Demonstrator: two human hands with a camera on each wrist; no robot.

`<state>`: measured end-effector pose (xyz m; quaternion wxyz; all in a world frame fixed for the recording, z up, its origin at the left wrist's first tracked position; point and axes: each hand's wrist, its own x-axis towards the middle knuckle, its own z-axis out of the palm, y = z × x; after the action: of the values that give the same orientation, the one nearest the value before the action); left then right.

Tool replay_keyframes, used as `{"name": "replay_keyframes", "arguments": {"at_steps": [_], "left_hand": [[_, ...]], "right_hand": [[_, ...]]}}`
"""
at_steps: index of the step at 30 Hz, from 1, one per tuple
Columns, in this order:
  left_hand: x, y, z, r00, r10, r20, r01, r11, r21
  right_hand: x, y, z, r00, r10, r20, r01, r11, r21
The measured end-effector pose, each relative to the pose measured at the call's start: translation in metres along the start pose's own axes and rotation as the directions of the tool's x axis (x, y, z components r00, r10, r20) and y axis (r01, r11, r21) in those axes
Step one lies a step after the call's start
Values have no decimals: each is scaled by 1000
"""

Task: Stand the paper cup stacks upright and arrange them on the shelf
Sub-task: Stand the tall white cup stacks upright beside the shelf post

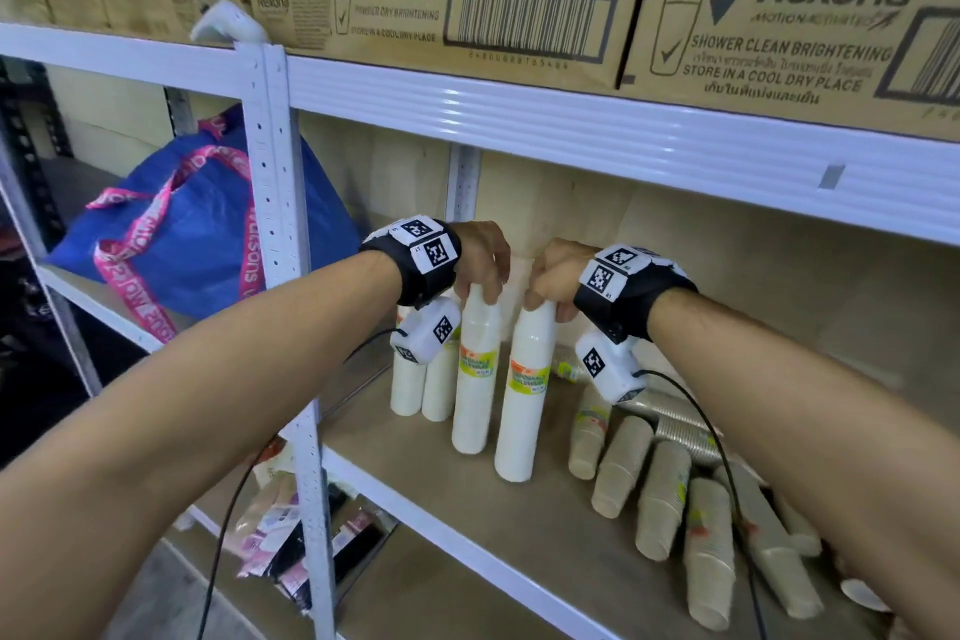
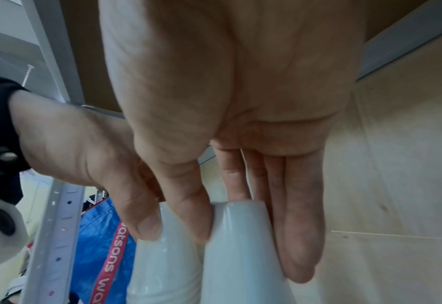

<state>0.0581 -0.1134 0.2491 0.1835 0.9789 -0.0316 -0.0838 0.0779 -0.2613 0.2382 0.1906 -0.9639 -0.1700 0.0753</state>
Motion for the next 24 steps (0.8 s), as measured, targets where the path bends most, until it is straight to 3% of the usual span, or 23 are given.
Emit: {"name": "replay_keyframes", "arguments": {"at_steps": [4, 10, 24], "left_hand": [[-13, -18, -11, 998, -60, 30, 61, 998, -21], [-28, -51, -18, 992, -127, -28, 126, 992, -30], [-29, -92, -16, 982, -154, -109, 148, 987, -69]], "right_hand": [[10, -18, 9, 999, -45, 13, 45, 999, 20], [11, -50, 19, 991, -132, 16, 131, 990, 47], [30, -78, 42, 979, -201, 17, 201, 979, 6]]}}
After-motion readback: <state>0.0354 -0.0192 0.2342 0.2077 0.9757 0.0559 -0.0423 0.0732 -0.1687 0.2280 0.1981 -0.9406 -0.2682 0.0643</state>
